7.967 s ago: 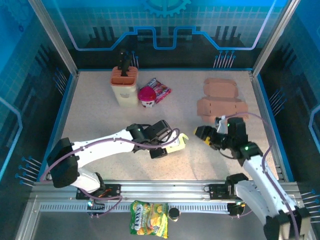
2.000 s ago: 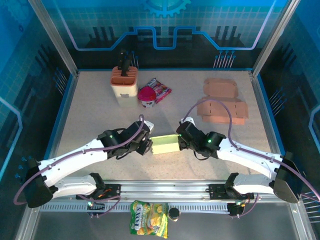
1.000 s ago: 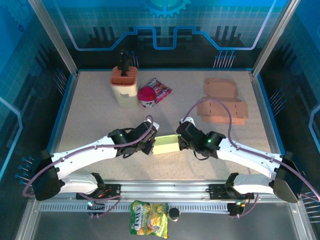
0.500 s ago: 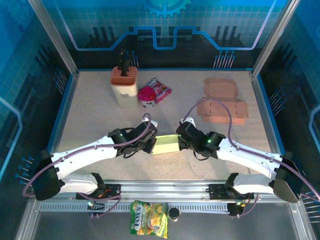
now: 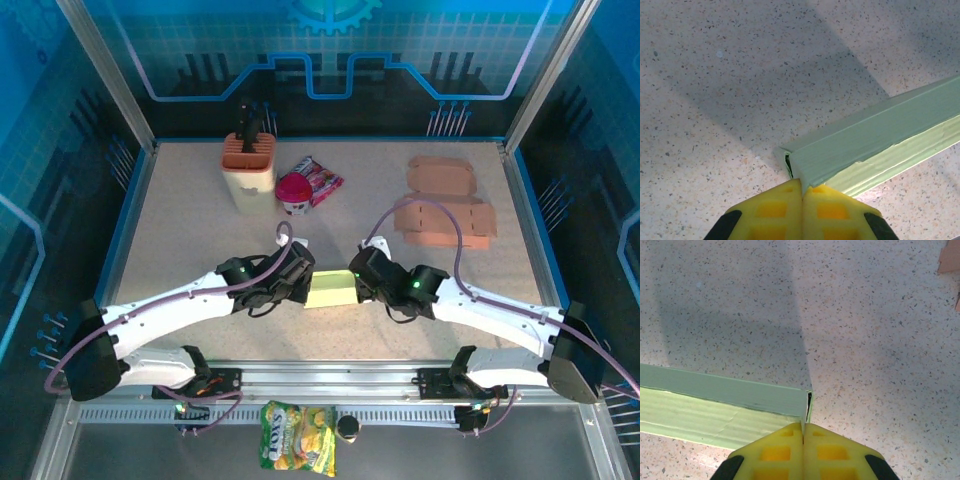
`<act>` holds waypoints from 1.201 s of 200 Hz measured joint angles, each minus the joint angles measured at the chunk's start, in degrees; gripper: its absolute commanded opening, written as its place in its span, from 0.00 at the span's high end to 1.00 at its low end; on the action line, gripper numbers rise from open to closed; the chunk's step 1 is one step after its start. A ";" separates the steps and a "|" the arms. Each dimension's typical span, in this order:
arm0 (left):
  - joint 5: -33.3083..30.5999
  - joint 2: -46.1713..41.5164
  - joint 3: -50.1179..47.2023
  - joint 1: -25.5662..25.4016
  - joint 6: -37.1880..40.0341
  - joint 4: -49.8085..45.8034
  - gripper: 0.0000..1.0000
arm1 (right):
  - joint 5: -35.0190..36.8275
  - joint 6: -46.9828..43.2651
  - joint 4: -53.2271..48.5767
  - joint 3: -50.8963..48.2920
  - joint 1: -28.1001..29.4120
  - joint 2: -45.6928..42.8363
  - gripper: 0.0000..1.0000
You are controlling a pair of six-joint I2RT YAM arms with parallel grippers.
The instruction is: Fold the paper box
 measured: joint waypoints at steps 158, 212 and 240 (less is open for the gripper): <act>-3.30 -0.35 -6.60 -1.07 -4.92 11.89 1.00 | 2.14 0.81 -0.59 -0.17 0.37 0.37 1.00; -8.63 -1.62 -8.90 -5.79 -6.01 13.53 1.00 | 3.76 1.70 -0.98 -0.74 1.62 0.31 1.00; -12.52 -1.64 -9.31 -8.63 -6.01 13.38 1.00 | 3.96 2.93 -1.29 -1.53 2.58 -0.70 0.88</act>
